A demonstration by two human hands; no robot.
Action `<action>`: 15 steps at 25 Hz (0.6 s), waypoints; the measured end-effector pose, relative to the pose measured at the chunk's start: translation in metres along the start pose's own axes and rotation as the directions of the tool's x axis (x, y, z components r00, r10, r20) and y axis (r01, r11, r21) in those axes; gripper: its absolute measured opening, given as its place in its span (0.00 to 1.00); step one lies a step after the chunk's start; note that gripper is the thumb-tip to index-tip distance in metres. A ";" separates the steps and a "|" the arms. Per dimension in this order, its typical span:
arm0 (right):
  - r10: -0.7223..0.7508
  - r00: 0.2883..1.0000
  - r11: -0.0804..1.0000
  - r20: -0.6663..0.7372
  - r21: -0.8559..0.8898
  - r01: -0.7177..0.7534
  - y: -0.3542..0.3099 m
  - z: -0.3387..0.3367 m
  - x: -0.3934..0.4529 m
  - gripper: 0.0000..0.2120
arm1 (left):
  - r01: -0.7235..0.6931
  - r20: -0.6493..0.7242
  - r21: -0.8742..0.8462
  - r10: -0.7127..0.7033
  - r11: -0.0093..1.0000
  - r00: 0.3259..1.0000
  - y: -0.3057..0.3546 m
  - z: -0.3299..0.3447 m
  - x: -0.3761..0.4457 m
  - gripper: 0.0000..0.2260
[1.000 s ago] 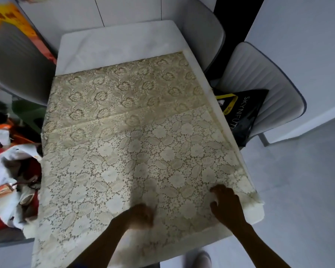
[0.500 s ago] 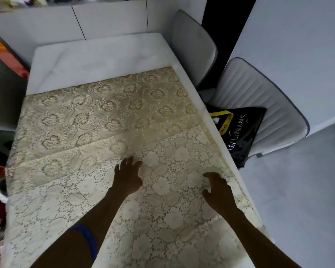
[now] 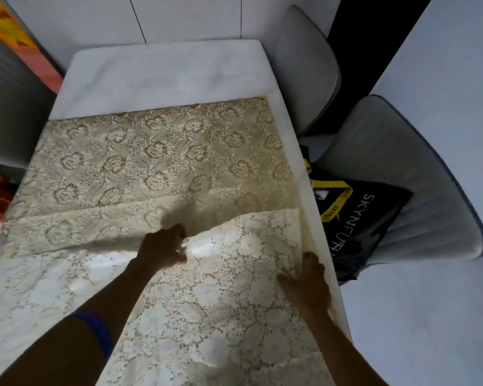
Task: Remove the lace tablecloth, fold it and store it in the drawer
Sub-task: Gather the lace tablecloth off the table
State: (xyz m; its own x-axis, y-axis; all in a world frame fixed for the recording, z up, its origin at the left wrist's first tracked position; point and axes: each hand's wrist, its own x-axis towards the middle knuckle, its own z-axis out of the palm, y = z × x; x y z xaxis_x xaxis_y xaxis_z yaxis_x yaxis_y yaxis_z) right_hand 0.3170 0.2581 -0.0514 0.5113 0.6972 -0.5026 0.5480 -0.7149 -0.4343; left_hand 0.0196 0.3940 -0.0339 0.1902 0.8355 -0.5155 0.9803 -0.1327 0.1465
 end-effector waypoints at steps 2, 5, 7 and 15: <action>-0.051 0.998 0.998 0.032 -0.044 0.052 0.004 -0.010 0.001 0.14 | -0.048 -0.019 0.099 0.050 0.994 0.999 0.005 0.002 -0.010 0.14; -0.223 0.974 0.973 0.049 0.078 0.219 -0.010 -0.038 0.018 0.16 | -0.072 -0.045 -0.001 0.072 0.997 0.996 0.001 -0.030 -0.005 0.21; -0.236 0.968 0.935 -0.080 0.254 0.249 -0.039 -0.057 0.041 0.10 | -0.056 -0.224 -0.173 0.017 0.983 0.975 0.004 -0.074 0.018 0.22; -0.142 0.988 0.986 -0.060 -0.100 0.136 0.006 -0.063 0.048 0.35 | -0.198 -0.284 -0.259 0.121 0.946 0.951 0.080 -0.018 -0.016 0.14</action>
State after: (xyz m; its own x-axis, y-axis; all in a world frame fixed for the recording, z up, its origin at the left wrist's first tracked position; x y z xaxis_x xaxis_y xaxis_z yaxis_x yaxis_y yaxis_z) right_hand 0.3870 0.2908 -0.0309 0.4671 0.7937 -0.3896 0.6757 -0.6047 -0.4217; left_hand 0.0940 0.3795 0.0013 0.2843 0.9300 -0.2330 0.8754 -0.1527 0.4587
